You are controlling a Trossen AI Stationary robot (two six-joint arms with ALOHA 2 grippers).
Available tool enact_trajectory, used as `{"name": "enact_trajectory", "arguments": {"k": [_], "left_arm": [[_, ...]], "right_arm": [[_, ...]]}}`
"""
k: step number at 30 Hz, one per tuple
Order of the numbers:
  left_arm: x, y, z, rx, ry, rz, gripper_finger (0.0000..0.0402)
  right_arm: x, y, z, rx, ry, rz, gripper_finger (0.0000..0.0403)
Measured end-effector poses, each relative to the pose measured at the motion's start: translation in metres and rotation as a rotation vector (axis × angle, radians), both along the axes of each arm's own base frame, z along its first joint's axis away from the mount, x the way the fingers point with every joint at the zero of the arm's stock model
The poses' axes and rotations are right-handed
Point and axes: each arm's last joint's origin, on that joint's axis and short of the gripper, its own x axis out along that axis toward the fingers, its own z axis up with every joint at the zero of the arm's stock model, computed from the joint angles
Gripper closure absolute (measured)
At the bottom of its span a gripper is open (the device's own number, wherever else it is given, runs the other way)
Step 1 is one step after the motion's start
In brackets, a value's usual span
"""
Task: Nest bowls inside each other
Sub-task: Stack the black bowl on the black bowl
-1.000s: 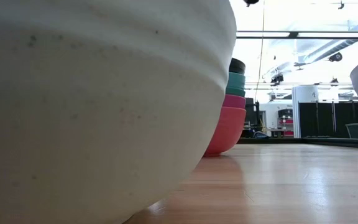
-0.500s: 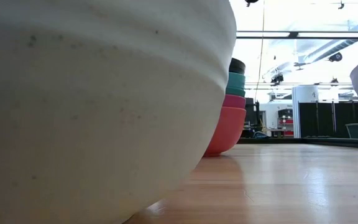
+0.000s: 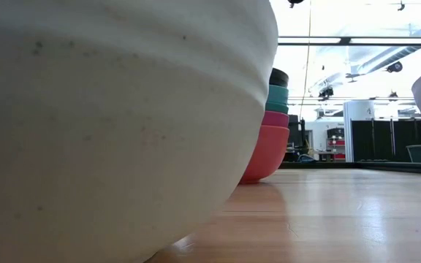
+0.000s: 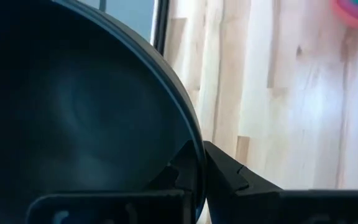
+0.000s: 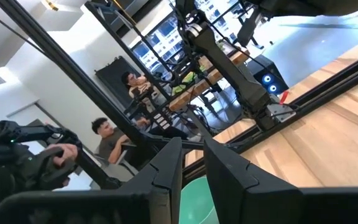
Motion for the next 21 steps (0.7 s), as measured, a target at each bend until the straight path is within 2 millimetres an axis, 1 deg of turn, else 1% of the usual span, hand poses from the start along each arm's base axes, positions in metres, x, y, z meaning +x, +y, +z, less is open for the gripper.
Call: {"name": "enact_trajectory", "arguments": {"k": [5, 11, 18, 21], "left_arm": [[0.013, -0.012, 0.001, -0.034, 0.012, -0.209, 0.0402], [0.035, -0.038, 0.001, 0.041, 0.085, -0.491, 0.0402], [0.063, -0.073, -0.015, 0.184, 0.255, -0.891, 0.0402], [0.076, -0.088, -0.024, 0.286, 0.347, -0.995, 0.0402]], "right_arm": [[0.0, 0.001, 0.0, 0.003, 0.0, 0.003, 0.0337], [-0.003, 0.002, 0.003, 0.001, -0.011, 0.013, 0.0339], [-0.01, 0.001, 0.009, 0.0, -0.037, 0.013, 0.0342], [-0.013, 0.0, 0.012, 0.002, -0.048, 0.013, 0.034]]}}
